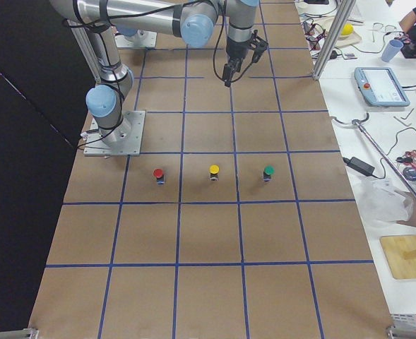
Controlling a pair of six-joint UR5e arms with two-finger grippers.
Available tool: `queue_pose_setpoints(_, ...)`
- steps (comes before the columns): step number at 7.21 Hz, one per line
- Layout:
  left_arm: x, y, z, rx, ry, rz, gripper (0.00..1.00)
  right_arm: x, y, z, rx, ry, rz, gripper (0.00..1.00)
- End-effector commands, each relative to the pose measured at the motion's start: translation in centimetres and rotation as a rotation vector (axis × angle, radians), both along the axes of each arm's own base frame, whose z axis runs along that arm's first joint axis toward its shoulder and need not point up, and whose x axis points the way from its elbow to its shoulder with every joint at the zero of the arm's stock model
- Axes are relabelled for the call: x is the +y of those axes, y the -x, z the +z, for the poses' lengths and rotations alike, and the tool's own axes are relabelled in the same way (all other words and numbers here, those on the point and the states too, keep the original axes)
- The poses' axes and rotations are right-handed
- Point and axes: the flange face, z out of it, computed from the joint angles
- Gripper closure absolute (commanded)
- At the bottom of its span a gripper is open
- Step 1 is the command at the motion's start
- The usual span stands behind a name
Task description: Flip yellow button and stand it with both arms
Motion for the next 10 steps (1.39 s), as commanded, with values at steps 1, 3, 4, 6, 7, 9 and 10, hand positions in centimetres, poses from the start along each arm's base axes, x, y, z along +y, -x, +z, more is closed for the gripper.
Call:
queue_pose_setpoints(1, 0.0, 0.0, -0.1, 0.0, -0.001, -0.001, 0.0, 3.5, -5.1, 1.4, -0.019, -0.051, 0.229, 0.0)
queue_pose_setpoints(3, 0.0, 0.0, -0.1, -0.002, -0.001, -0.001, 0.0, 4.1, -7.4, 0.1, -0.022, -0.067, 0.276, 0.0)
queue_pose_setpoints(4, 0.0, 0.0, 0.0, -0.002, 0.0, -0.001, 0.0, 4.1, -7.3, -1.3, -0.029, -0.096, 0.276, 0.0)
queue_pose_setpoints(6, 0.0, 0.0, 0.0, -0.002, 0.0, -0.001, 0.0, 4.5, -7.4, -1.2, -0.029, -0.076, 0.277, 0.0)
queue_pose_setpoints(7, 0.0, 0.0, 0.0, -0.002, 0.0, -0.001, 0.0, 4.5, -7.4, -1.1, -0.029, -0.074, 0.279, 0.0)
queue_pose_setpoints(9, 0.0, 0.0, 0.0, 0.0, 0.0, -0.001, 0.0, 4.4, -7.5, -1.0, -0.027, -0.067, 0.282, 0.0)
queue_pose_setpoints(10, 0.0, 0.0, 0.0, -0.002, 0.0, -0.001, 0.0, 4.4, -7.5, -1.0, -0.027, -0.065, 0.281, 0.0)
